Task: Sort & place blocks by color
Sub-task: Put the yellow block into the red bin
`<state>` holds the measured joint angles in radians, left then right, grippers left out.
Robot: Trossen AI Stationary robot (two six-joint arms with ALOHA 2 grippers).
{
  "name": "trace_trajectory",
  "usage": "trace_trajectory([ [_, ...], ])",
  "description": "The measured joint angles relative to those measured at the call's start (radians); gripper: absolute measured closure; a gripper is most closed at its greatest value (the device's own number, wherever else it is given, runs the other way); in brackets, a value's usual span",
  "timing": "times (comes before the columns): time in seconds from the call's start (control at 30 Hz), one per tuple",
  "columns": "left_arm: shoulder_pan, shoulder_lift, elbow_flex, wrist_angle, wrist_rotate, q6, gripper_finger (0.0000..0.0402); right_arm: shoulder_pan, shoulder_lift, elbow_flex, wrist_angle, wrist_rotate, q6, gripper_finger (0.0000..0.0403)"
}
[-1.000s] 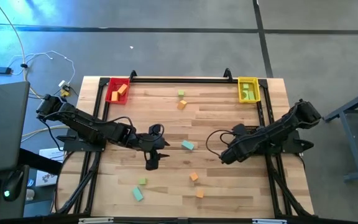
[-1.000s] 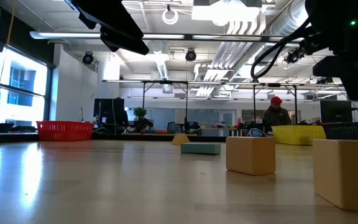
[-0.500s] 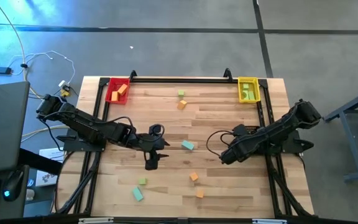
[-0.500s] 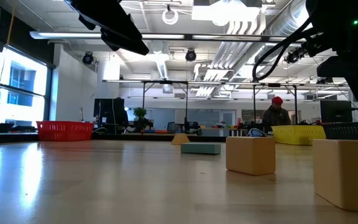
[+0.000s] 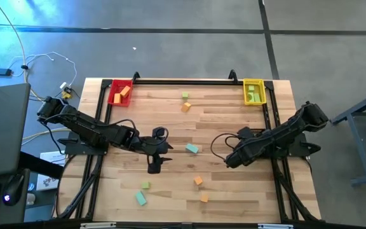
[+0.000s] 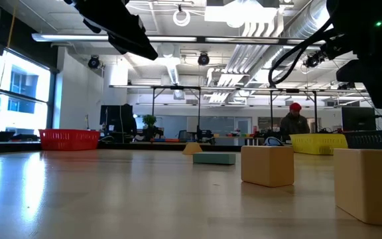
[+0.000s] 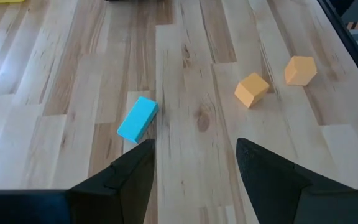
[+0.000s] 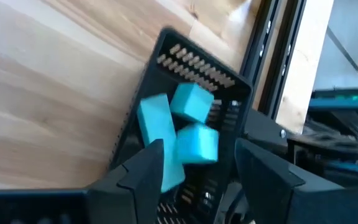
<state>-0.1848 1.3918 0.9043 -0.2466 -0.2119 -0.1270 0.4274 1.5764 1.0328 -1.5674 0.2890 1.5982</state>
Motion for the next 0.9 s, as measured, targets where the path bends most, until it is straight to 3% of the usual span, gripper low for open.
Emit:
trace_trajectory([
  [0.27,0.000,0.000,0.000,0.000,0.000,-0.011,0.0190,0.000,0.000,0.005,0.015,0.042,-0.002,0.0212],
  [0.57,0.000,0.000,0.000,0.000,0.000,-0.122,0.0190,0.002,0.000,0.139,0.099,0.140,-0.108,0.0212],
  [0.73,-0.001,0.000,0.000,-0.016,0.000,-0.194,0.0190,0.023,0.000,0.189,0.307,0.213,-0.299,0.0213],
  [0.9,-0.015,0.000,0.000,-0.057,0.000,-0.274,0.0190,0.049,0.000,0.181,0.605,0.212,-0.562,0.0213],
])
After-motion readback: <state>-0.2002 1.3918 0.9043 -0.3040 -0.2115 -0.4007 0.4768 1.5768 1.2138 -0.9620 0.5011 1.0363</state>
